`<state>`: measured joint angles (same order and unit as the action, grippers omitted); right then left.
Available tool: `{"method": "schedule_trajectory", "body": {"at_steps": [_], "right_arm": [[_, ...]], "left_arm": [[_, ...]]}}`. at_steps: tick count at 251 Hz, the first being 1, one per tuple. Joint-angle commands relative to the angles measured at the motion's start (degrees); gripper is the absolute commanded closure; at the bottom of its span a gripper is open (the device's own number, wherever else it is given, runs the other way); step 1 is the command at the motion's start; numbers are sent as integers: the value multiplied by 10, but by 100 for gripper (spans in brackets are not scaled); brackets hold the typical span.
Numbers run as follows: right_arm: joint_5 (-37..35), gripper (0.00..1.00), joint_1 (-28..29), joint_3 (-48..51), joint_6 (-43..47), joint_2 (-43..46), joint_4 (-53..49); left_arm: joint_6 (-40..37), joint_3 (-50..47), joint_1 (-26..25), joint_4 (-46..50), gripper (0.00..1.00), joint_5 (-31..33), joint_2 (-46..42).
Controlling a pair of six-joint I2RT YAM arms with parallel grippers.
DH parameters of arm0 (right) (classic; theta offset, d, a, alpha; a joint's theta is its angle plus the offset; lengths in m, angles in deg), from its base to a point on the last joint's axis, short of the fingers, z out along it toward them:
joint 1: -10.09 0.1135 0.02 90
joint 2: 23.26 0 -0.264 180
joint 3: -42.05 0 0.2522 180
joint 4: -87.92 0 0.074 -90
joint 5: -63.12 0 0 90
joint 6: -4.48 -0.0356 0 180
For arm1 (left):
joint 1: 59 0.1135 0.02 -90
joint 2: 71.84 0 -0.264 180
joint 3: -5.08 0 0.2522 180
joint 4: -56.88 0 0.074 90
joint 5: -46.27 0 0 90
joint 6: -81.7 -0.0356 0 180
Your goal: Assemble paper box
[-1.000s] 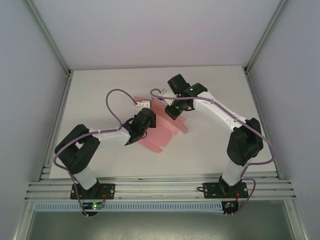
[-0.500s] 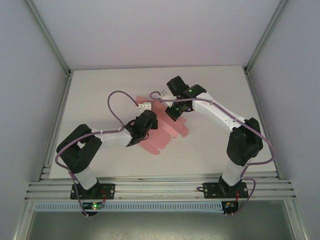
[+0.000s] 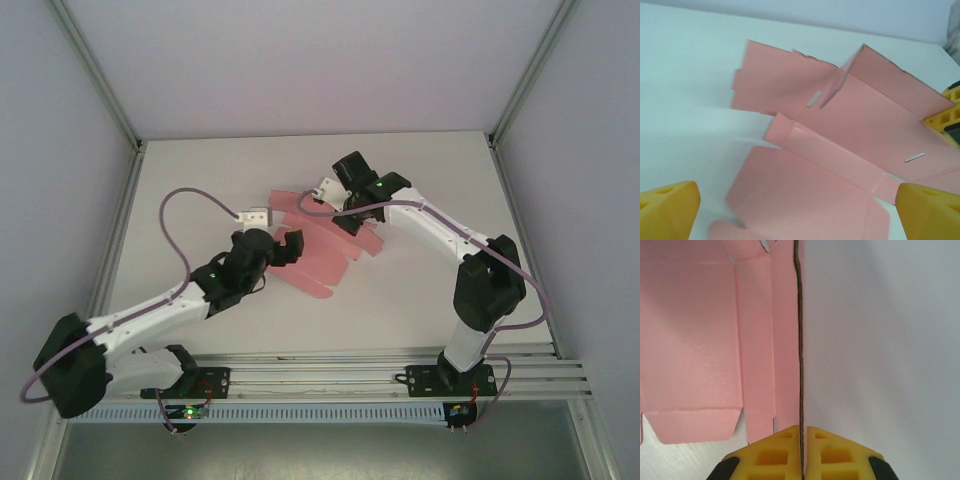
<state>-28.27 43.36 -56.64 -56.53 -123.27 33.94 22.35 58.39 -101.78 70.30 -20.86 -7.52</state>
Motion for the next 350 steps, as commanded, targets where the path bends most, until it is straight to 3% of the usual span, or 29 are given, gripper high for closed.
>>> {"method": "schedule_trajectory", "body": {"at_steps": [1,53,92,188,291,318,350], "right_arm": [[-55,100,9,22,57,7,62],[-92,100,11,77,111,26,162],[-63,100,11,111,202,24,180],[-55,100,-8,73,264,-50,175],[-102,100,15,243,320,-22,427],[-111,100,22,299,325,-4,518],[-130,100,22,311,326,14,559]], "left_arm": [[-2,0,11,120,0,68,-47],[-1,-36,29,129,0,80,-108],[6,-47,48,132,0,60,-132],[16,-23,104,141,0,-8,-79],[19,-7,203,107,0,-105,5],[14,-5,227,100,0,-119,19],[8,-4,238,99,0,-121,30]]}}
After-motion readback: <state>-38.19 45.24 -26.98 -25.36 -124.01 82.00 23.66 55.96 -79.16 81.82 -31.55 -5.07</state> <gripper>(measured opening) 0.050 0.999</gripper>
